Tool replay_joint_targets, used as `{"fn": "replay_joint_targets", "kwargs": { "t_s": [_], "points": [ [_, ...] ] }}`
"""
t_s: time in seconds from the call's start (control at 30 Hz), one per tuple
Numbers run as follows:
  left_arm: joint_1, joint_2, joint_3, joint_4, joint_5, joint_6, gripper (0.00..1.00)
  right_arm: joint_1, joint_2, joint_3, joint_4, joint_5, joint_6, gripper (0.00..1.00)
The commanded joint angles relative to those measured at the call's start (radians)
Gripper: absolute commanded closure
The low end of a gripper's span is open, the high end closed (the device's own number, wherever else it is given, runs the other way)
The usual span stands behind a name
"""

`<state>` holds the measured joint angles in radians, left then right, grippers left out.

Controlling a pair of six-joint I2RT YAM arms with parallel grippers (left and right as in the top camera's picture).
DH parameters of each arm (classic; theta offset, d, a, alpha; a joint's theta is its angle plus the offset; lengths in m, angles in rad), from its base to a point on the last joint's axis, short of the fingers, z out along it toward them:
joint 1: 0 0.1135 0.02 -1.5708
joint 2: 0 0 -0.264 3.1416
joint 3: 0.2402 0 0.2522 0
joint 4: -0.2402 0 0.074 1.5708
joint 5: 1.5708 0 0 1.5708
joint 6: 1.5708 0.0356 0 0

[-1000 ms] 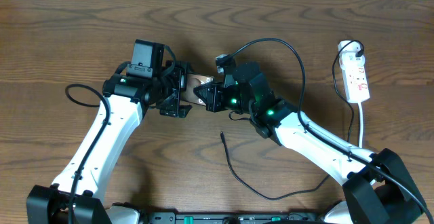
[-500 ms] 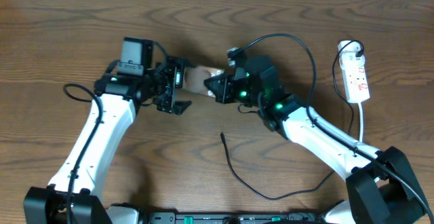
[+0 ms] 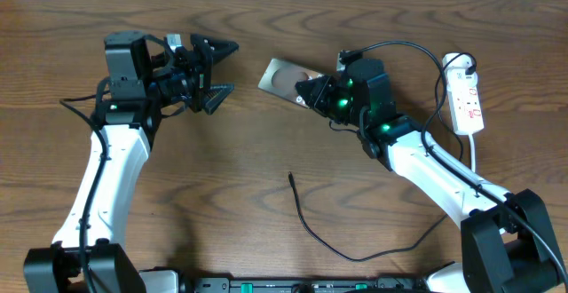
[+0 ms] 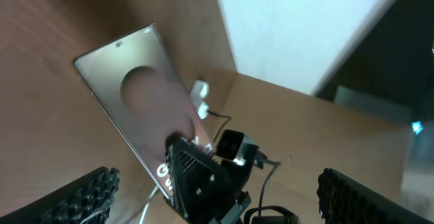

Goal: Plug charger to phone and switch on socket
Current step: 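Regrasp the box's other end with the left gripper, holding it between both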

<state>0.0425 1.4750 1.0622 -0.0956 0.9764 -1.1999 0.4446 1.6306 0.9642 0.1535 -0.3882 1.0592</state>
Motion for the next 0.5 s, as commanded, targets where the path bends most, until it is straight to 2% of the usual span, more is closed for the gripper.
{"fn": "replay_joint_targets", "kwargs": {
  "t_s": [0.0,0.2,0.3,0.47],
  "points": [
    [0.006,0.049,-0.059,0.081,0.071,0.024,0.05,-0.012,0.004,0.016,0.058,0.0,0.174,0.99],
    [0.006,0.098,-0.135,0.323,0.126,-0.054,0.04,-0.012,0.004,0.016,0.175,0.057,0.283,0.99],
    [0.006,0.101,-0.163,0.49,0.127,-0.126,0.04,-0.011,0.004,0.016,0.188,0.073,0.401,0.99],
    [0.006,0.101,-0.164,0.525,0.119,-0.145,0.04,-0.01,0.004,0.016,0.213,0.083,0.512,0.99]
  ]
}}
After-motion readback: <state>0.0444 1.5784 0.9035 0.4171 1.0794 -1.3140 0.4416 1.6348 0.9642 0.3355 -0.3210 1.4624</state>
